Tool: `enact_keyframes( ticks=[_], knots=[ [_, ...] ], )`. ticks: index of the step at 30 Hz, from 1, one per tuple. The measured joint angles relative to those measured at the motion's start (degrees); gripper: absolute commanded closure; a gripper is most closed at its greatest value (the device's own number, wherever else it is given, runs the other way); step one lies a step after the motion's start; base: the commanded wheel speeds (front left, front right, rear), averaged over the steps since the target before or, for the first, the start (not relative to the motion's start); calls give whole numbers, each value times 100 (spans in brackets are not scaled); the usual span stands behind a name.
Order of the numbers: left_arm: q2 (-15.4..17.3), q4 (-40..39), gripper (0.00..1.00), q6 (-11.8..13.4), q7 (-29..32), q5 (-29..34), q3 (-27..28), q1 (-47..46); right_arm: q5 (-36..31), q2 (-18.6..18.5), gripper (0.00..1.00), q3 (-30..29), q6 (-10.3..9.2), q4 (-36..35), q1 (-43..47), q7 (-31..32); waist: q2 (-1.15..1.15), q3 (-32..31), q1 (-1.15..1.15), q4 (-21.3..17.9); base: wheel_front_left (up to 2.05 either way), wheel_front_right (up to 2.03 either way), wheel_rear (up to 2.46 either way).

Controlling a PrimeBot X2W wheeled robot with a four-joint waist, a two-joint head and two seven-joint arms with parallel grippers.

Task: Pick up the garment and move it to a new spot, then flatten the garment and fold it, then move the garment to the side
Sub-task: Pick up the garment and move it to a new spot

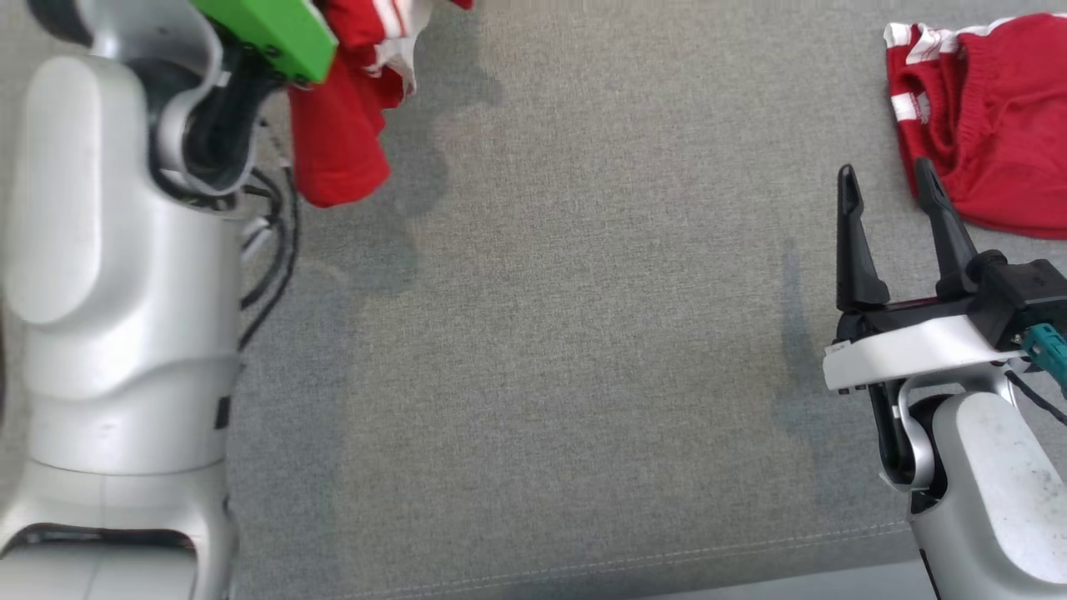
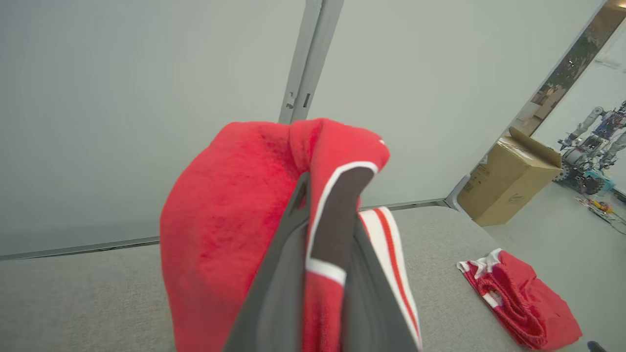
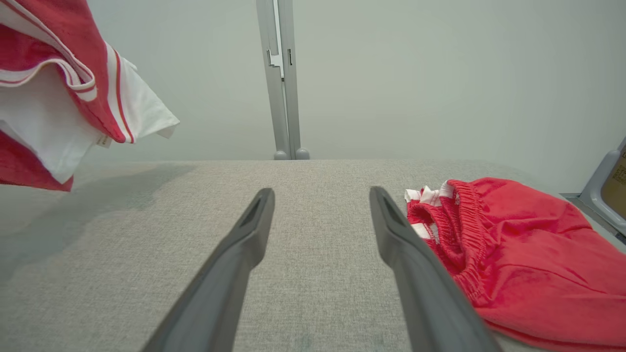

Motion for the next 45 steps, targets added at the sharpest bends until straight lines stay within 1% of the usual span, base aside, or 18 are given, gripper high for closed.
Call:
enact_keyframes(
  ticks=[2,4,8,12,14,17,18,20,23,24,28,33,35,36,37,38,39,45],
  knots=[
    [-268,-46,100,-3,-25,-179,-153,47,33,34,0,31,2,92,1,-5,0,-149,0,1,0,0,0],
    [-389,-108,100,-7,-53,-300,-344,211,37,65,0,57,2,187,2,-18,0,-302,0,-4,0,0,0],
    [-305,-113,100,-33,-103,-833,-570,839,63,169,0,145,48,383,16,-53,0,-607,0,-38,0,0,0],
    [-144,7,100,-1,-286,-1337,-598,1523,98,219,0,237,87,577,71,-55,0,-908,0,-111,0,0,0],
    [-44,47,100,169,-408,-1887,-737,1852,112,227,0,301,92,667,161,-55,0,-1056,0,-168,0,0,0],
    [-14,54,100,470,-623,-2046,-939,2184,155,229,0,335,132,680,336,-54,0,-1242,0,-281,0,0,0],
    [-18,52,100,657,-782,-2100,-1022,2267,157,224,0,334,133,680,392,-47,0,-1319,0,-379,0,0,0],
    [-16,42,100,812,-960,-2079,-1107,2280,185,221,0,331,133,675,396,-47,0,-1375,0,-473,0,0,0],
    [-15,33,100,940,-1190,-1973,-1209,2280,187,222,0,359,141,677,396,-47,0,-1428,0,-585,0,0,0],
    [-15,33,100,940,-1190,-1973,-1209,2280,187,222,0,359,141,677,396,-47,0,-1428,0,-585,0,0,0],
    [-12,54,100,1092,-1450,-1729,-1337,2262,187,231,0,456,189,680,383,-47,0,-1459,0,-703,0,0,0],
    [-3,256,100,1166,-1747,-1324,-1702,2260,187,299,0,578,242,708,371,-46,0,-1444,0,-842,0,0,0],
    [-5,400,100,1212,-1867,-1104,-1848,2263,188,338,0,630,297,724,363,-46,0,-1426,0,-898,0,0,0],
    [-4,479,93,1213,-1938,-1033,-1903,2265,188,348,0,658,299,736,361,-46,0,-1414,0,-927,0,0,0],
    [-1,584,63,1213,-1996,-898,-1987,2266,188,357,0,677,301,754,360,-46,0,-1403,0,-956,0,0,0],
    [1,670,30,1214,-2033,-777,-2059,2276,188,359,0,692,312,765,359,-46,0,-1391,0,-985,0,0,0],
    [2,759,0,1217,-2089,-723,-2129,2281,188,358,0,694,334,778,359,-46,0,-1379,0,-1015,0,0,0],
    [1,1055,0,1222,-2294,-676,-2437,2364,224,356,0,668,337,880,358,-46,0,-1310,0,-1117,0,0,0]
  ],
)
